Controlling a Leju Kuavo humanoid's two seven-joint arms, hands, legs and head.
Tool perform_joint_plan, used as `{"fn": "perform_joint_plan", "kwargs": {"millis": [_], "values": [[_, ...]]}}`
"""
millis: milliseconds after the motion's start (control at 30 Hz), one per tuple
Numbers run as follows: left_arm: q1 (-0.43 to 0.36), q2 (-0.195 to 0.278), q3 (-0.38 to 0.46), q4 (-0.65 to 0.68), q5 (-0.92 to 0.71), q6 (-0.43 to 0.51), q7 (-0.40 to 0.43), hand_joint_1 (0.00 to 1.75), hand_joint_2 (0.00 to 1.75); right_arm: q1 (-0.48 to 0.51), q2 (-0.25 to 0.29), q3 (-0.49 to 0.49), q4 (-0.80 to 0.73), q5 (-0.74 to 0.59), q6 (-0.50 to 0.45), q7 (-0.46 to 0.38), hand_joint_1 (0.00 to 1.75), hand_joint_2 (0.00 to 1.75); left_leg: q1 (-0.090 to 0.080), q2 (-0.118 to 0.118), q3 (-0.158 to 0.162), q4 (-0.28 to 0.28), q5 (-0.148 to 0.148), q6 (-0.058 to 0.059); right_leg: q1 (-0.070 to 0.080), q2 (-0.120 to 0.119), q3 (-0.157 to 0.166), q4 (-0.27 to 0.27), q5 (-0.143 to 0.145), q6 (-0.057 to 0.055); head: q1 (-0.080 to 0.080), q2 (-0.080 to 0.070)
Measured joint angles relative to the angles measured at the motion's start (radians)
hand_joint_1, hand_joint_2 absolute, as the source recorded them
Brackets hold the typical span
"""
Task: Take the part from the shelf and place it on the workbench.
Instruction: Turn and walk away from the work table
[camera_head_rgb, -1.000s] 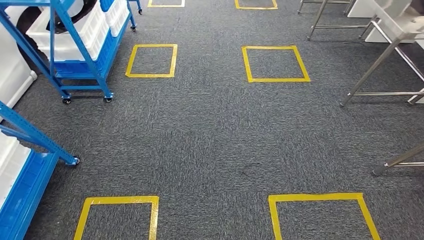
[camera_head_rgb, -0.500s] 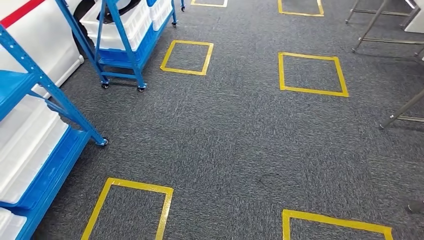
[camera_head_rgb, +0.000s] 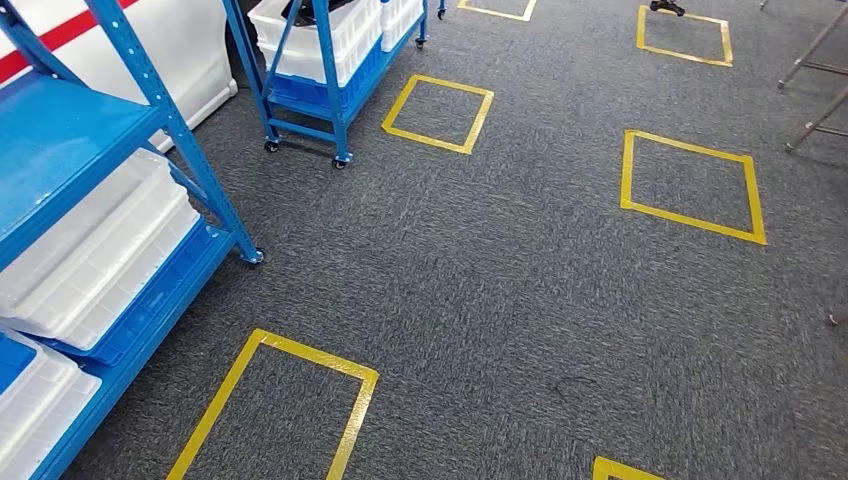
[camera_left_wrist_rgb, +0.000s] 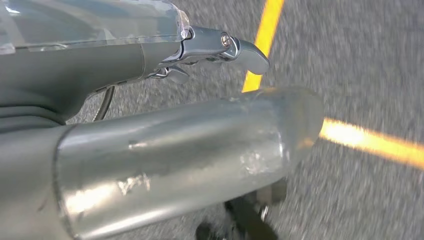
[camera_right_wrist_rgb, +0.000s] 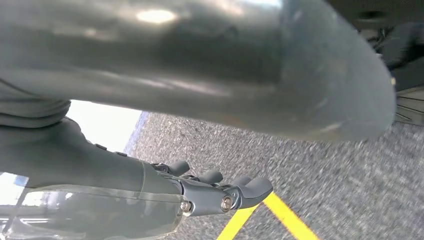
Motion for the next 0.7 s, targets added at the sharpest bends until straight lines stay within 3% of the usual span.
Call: {"fn": "perform_joint_plan", "kwargs": {"millis": [33,67,133,167,233,300,367,433,500,533,567,600,667,700], "values": [[0.0,0.0,0.0,0.0,0.0,0.002,0.0,0.0,0.0,0.001,0.002,0.0,0.0,0.0,0.0,0.0,0.0,0.0,-0.003,-0.014,0.003,0.0,-0.002,0.002,0.003,0.002,-0.021,0.016,0.01,-0.005,0.0,0.0],[0.001,0.0,0.0,0.0,0.0,0.003,0.001,0.0,0.0,0.001,0.004,0.0,0.0,0.0,0.0,0.0,0.0,0.0,-0.006,-0.029,0.009,0.0,-0.005,0.004,0.007,0.007,-0.024,-0.005,0.042,-0.012,0.0,0.0],[0.002,-0.001,0.0,0.0,0.0,0.004,0.001,0.0,0.0,0.003,0.004,0.0,0.0,0.0,0.0,0.0,0.0,0.0,-0.008,-0.056,0.019,-0.001,-0.012,0.004,0.02,0.037,0.004,-0.121,0.14,-0.031,0.0,0.0],[0.002,-0.002,0.0,0.0,0.0,0.004,0.001,0.0,0.0,0.004,0.005,-0.001,0.0,0.0,0.0,0.0,0.0,0.0,-0.006,-0.069,0.022,-0.002,-0.014,0.002,0.025,0.06,0.017,-0.175,0.168,-0.041,0.0,0.0],[0.001,-0.005,0.0,0.0,0.0,0.004,0.002,0.0,0.0,0.005,0.006,-0.001,-0.001,0.0,-0.001,0.0,0.0,0.0,0.0,-0.093,0.022,-0.002,-0.014,-0.007,0.033,0.092,0.033,-0.231,0.187,-0.06,0.0,0.0],[0.003,-0.006,0.0,0.0,0.0,0.004,0.003,0.0,0.0,0.005,0.006,-0.001,-0.002,0.0,-0.001,0.0,0.0,0.0,0.0,-0.102,0.025,0.004,-0.01,-0.019,0.035,0.075,0.048,-0.254,0.195,-0.071,0.0,0.0],[0.005,-0.005,0.0,0.0,0.0,0.005,0.003,0.0,0.0,0.005,0.006,-0.001,-0.002,0.0,-0.001,0.0,0.0,0.0,-0.006,-0.061,0.02,0.028,-0.029,-0.028,0.03,0.048,0.069,-0.275,0.202,-0.074,0.0,0.0],[0.0,-0.004,0.0,0.0,0.0,0.005,0.003,0.0,0.0,0.005,0.006,-0.002,-0.002,0.0,0.0,0.0,0.0,0.0,-0.005,-0.009,-0.02,0.108,-0.082,-0.038,0.027,0.022,0.08,-0.285,0.203,-0.073,0.0,0.0],[-0.003,-0.004,0.0,0.0,0.0,0.005,0.003,0.0,0.0,0.005,0.002,-0.002,-0.001,0.0,0.0,0.0,0.0,0.0,0.002,0.007,-0.082,0.221,-0.134,-0.05,0.026,-0.006,0.081,-0.285,0.199,-0.073,0.0,0.0],[-0.002,-0.004,0.0,0.0,0.0,0.005,0.003,0.0,0.0,0.005,-0.001,-0.002,-0.001,0.0,0.0,0.0,0.0,0.0,0.006,0.01,-0.102,0.251,-0.141,-0.055,0.024,-0.019,0.081,-0.283,0.196,-0.071,0.0,0.0],[-0.001,-0.004,0.0,0.0,0.0,0.005,0.003,0.0,0.0,0.005,-0.003,-0.002,-0.001,0.0,0.0,0.0,0.0,0.0,0.01,0.013,-0.106,0.25,-0.13,-0.06,0.021,-0.031,0.082,-0.281,0.193,-0.068,0.0,0.0],[0.002,-0.003,0.0,0.0,0.0,0.005,0.003,0.0,0.0,0.004,-0.004,-0.002,-0.001,0.0,0.0,0.0,0.0,0.0,0.015,0.019,-0.09,0.212,-0.1,-0.065,0.017,-0.042,0.084,-0.278,0.189,-0.064,0.0,0.0],[0.003,-0.002,0.0,0.0,0.0,0.006,0.003,0.0,0.0,0.004,-0.005,-0.002,-0.001,0.0,0.0,0.0,0.0,0.0,0.019,0.052,-0.034,0.082,-0.03,-0.075,0.011,-0.062,0.086,-0.266,0.179,-0.051,0.0,0.0],[0.002,-0.002,0.0,0.0,0.0,0.006,0.003,0.0,0.0,0.005,-0.005,-0.002,-0.001,0.0,0.0,0.0,0.0,0.0,0.018,0.07,-0.015,0.034,-0.019,-0.073,0.011,-0.072,0.086,-0.26,0.174,-0.045,0.0,0.0]]}}
